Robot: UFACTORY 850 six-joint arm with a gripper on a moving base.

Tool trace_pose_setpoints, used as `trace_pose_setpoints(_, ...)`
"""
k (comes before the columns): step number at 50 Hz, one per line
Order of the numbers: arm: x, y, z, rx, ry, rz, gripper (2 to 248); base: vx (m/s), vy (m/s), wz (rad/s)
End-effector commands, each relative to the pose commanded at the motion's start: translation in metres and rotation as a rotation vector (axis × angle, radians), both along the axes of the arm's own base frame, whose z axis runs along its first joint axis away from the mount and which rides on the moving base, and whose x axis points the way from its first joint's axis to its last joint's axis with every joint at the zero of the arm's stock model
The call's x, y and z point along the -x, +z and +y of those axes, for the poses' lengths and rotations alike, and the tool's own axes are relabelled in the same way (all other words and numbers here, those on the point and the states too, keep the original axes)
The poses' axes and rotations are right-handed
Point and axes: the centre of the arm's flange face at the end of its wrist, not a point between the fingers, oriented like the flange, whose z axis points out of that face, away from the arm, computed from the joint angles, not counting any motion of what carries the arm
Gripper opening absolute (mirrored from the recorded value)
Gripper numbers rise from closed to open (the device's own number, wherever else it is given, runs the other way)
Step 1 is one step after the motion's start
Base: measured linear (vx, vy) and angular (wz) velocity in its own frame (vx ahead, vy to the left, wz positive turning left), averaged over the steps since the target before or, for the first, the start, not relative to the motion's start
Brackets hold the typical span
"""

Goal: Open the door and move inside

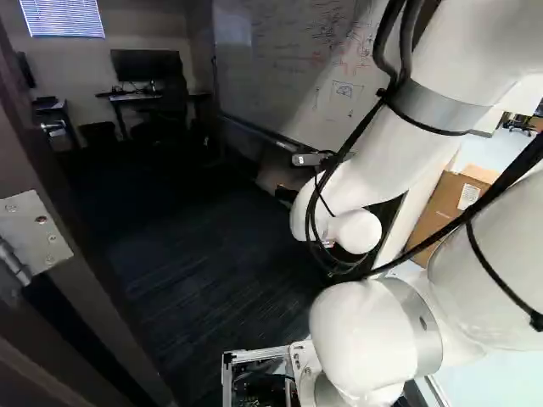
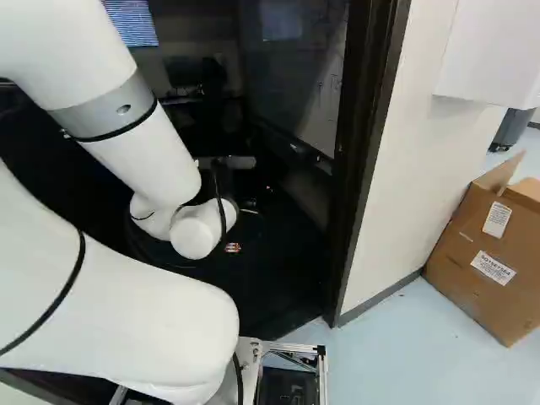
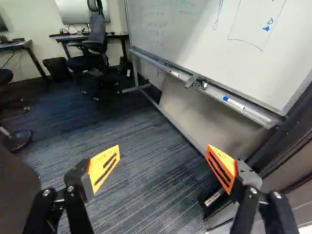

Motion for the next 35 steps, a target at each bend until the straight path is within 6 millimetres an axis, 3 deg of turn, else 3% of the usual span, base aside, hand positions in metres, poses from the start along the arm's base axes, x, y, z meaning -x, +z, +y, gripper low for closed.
trace_pose_setpoints(20,0.0000,0.0000,0.0000,0.000,0.000,0.000,247,0.170,-0.020,-0.001)
trace_pose_setpoints(35,0.0000,0.0000,0.0000,0.000,0.000,0.000,247,0.163,0.015,0.217)
